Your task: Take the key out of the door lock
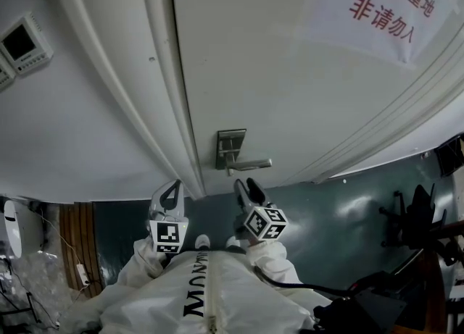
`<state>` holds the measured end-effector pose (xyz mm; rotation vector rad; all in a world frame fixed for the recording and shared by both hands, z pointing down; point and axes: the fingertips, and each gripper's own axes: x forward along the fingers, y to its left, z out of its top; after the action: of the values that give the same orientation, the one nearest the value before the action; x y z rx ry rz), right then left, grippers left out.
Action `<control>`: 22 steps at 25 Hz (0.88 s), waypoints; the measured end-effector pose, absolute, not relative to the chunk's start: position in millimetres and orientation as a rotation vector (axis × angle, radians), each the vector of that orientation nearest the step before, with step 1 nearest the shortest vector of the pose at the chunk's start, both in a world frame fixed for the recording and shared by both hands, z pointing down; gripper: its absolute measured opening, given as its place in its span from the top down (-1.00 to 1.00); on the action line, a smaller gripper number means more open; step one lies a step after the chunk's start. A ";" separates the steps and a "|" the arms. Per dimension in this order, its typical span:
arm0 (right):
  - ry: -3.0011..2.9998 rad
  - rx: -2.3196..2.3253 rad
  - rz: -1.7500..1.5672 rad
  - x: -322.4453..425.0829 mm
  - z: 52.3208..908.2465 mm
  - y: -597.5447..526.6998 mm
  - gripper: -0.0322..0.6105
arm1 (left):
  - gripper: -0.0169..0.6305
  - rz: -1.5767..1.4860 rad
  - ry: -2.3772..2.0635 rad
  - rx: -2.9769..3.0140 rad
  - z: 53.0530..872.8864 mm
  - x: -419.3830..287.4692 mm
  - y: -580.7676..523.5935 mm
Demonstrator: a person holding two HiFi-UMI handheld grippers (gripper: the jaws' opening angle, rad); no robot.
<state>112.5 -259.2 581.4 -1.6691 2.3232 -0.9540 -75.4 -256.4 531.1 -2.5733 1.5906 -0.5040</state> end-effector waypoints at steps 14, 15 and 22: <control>1.824 -1.202 -1.425 89.2 618.3 -285.6 0.43 | 0.95 -0.532 1.664 -2.518 529.0 -105.0 -246.8; 1.771 -1.159 -1.455 88.9 620.7 -289.0 0.43 | 0.95 -0.532 1.664 -2.518 529.2 -105.0 -246.5; 1.635 -1.016 -1.523 85.9 628.0 -307.2 0.48 | 0.95 -0.536 1.648 -2.527 529.9 -102.0 -244.3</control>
<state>85.9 -307.2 628.0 -1.0155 1.6349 -1.5226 -102.0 -244.3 529.9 -2.5270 1.6480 -0.5359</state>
